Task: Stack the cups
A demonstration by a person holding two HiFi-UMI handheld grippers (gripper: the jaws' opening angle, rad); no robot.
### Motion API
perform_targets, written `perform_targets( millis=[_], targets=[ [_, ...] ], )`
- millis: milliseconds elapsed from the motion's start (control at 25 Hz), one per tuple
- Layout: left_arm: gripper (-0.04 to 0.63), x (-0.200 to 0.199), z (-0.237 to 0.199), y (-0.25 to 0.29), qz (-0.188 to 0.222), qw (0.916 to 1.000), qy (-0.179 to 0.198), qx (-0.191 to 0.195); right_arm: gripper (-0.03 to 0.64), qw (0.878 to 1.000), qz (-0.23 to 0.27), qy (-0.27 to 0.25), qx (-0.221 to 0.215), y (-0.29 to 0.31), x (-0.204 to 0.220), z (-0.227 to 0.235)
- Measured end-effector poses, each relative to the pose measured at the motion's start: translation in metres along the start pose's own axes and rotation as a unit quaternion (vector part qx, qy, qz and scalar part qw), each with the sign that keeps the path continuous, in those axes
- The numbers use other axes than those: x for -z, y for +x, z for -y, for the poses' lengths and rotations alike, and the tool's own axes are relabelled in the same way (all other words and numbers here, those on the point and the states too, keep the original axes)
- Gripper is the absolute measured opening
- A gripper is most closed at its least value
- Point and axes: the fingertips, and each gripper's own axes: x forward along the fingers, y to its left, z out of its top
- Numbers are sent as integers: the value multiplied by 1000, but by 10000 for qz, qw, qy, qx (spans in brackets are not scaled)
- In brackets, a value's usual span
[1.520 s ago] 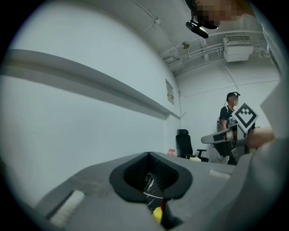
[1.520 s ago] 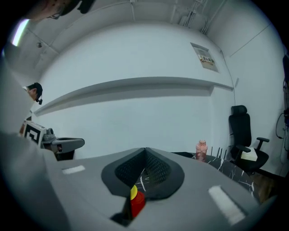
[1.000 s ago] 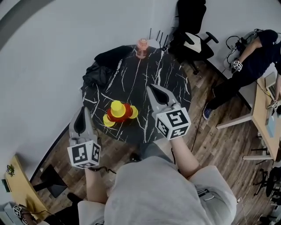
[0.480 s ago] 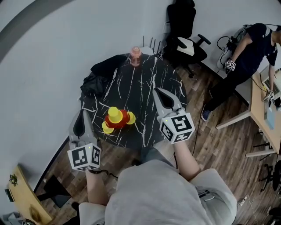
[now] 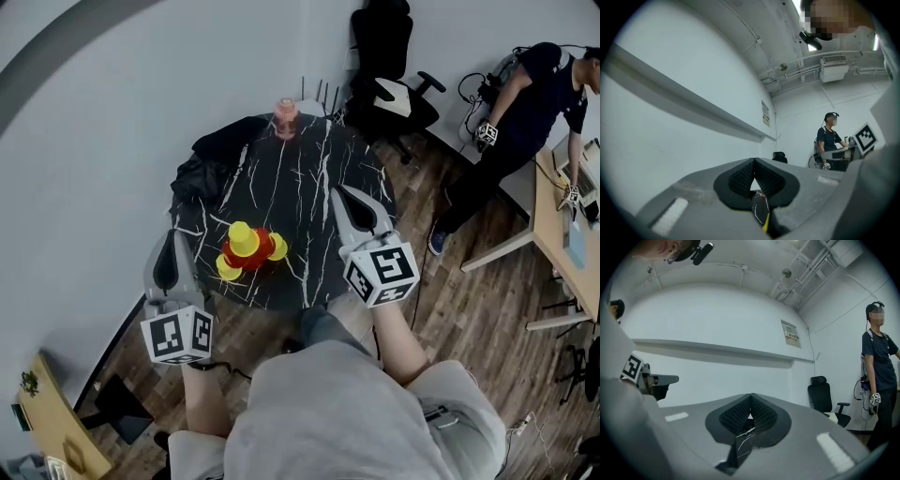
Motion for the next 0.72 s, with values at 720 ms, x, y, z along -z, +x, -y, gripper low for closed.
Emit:
perform_targets(
  millis=[720],
  targets=[
    [6, -1, 5, -19, 6, 9999, -114, -24, 0, 10000, -15, 75, 54, -21, 1, -5]
  ],
)
